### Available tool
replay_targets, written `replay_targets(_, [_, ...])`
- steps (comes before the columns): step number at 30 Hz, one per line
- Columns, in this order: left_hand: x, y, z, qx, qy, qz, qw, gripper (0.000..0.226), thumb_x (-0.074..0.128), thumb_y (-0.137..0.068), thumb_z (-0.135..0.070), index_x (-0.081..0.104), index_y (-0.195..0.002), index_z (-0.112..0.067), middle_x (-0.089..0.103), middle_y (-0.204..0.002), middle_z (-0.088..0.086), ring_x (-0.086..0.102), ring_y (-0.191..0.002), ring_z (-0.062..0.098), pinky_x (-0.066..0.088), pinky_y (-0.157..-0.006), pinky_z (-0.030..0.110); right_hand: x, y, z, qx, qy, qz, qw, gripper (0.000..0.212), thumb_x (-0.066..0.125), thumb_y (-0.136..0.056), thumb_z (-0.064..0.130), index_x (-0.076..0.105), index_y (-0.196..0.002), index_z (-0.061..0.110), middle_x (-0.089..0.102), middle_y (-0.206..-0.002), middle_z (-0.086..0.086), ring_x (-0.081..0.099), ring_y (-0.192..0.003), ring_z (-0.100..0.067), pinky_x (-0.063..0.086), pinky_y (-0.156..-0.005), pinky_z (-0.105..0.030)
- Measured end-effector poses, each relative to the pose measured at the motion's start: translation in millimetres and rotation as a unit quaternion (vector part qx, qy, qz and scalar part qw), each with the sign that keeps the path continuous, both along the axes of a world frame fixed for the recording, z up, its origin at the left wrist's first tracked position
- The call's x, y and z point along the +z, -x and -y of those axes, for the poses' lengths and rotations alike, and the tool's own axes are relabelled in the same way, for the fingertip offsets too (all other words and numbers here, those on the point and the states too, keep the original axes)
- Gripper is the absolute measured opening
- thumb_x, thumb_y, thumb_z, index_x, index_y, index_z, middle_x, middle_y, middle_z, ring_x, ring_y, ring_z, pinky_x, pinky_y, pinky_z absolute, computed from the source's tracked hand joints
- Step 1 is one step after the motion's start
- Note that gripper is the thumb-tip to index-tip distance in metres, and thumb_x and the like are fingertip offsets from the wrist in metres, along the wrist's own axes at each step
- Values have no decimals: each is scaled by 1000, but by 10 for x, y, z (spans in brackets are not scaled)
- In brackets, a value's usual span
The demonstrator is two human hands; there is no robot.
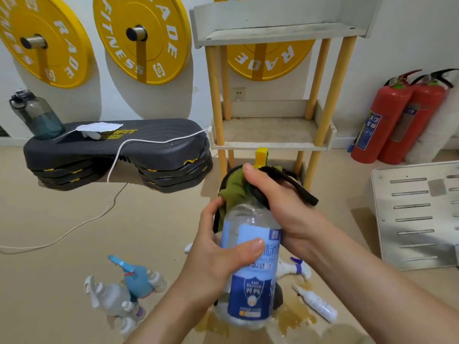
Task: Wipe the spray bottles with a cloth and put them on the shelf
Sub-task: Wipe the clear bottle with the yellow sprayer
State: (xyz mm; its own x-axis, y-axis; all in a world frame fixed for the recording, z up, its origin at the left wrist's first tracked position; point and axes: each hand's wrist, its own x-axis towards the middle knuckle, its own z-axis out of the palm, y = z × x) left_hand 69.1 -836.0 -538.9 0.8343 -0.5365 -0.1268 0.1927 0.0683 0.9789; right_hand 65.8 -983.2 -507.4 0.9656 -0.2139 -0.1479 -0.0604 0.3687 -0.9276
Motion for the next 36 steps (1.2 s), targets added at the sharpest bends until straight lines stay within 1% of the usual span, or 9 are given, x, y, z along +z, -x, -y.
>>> replay_targets(4, [35, -55, 70, 77, -336, 286, 894, 97, 78, -56, -57, 10, -125, -66, 65, -92, -16, 66, -81, 14, 51, -69, 31, -251, -9, -164, -168, 109, -5, 980, 31, 55, -97, 47, 67, -98, 19, 75, -86, -1, 72, -82, -14, 61, -78, -34])
replay_targets(10, [4, -218, 12, 99, -325, 270, 901, 76, 79, -53, -63, 29, -110, -64, 62, -92, -21, 64, -80, 9, 56, -70, 35, -196, -79, -4, -240, 2, -43, 970, 81, 61, -63, 76, 58, -111, 10, 67, -99, -10, 65, -93, -27, 56, -84, -44])
replay_targets(13, [-29, -281, -20, 95, -445, 370, 810, 80, 72, -63, -65, 23, -125, -61, 56, -101, -18, 60, -85, 15, 50, -73, 33, 49, -95, 205, -260, 71, -43, 962, 85, 47, -56, 86, 61, -109, 21, 64, -119, -15, 62, -111, -36, 50, -98, -56])
replay_targets(15, [-98, -306, -25, 85, -494, 452, 738, 80, 67, -65, -61, 25, -132, -54, 54, -100, -8, 59, -80, 23, 46, -65, 34, 163, -17, 257, -198, 163, -29, 966, 81, 41, -69, 86, 65, -115, 25, 61, -129, -13, 60, -117, -33, 42, -108, -50])
replay_targets(20, [-138, -248, -19, 71, -512, 522, 679, 84, 66, -46, -49, 46, -127, -40, 45, -83, -3, 51, -66, 22, 27, -47, 24, 204, 85, 257, 116, 399, 59, 908, 19, 51, -92, 51, 56, -111, 51, 53, -132, 8, 48, -123, -15, 39, -103, -22])
replay_targets(24, [-91, -214, -59, 67, -506, 553, 659, 82, 66, -46, -47, 50, -126, -36, 47, -82, -1, 50, -65, 24, 29, -46, 28, 73, 19, 434, 74, 586, 138, 795, 56, 58, -98, 19, 33, -145, 34, 42, -130, 9, 44, -118, -8, 40, -98, -15])
replay_targets(28, [-38, -122, -74, 53, -486, 574, 657, 79, 62, -49, -50, 52, -126, -35, 49, -84, 0, 51, -67, 24, 32, -48, 28, -53, -94, 414, -17, 475, 103, 874, 65, 69, -91, 22, 37, -146, 38, 52, -115, 29, 52, -106, 10, 45, -93, -10])
replay_targets(34, [-80, -138, -174, -24, -478, 511, 713, 74, 52, -57, -62, 44, -129, -47, 43, -92, -9, 50, -74, 16, 42, -49, 25, -85, -130, 544, -18, 495, 119, 860, 7, 61, -96, 22, 65, -101, 25, 67, -93, 14, 63, -90, -5, 51, -79, -26])
replay_targets(36, [-43, -173, -198, -54, -480, 488, 727, 76, 45, -59, -66, 33, -133, -53, 39, -98, -13, 45, -82, 12, 40, -58, 23, -113, -131, 540, -36, 482, 105, 869, 18, 52, -101, 23, 66, -92, 17, 68, -82, 6, 64, -80, -12, 50, -70, -33])
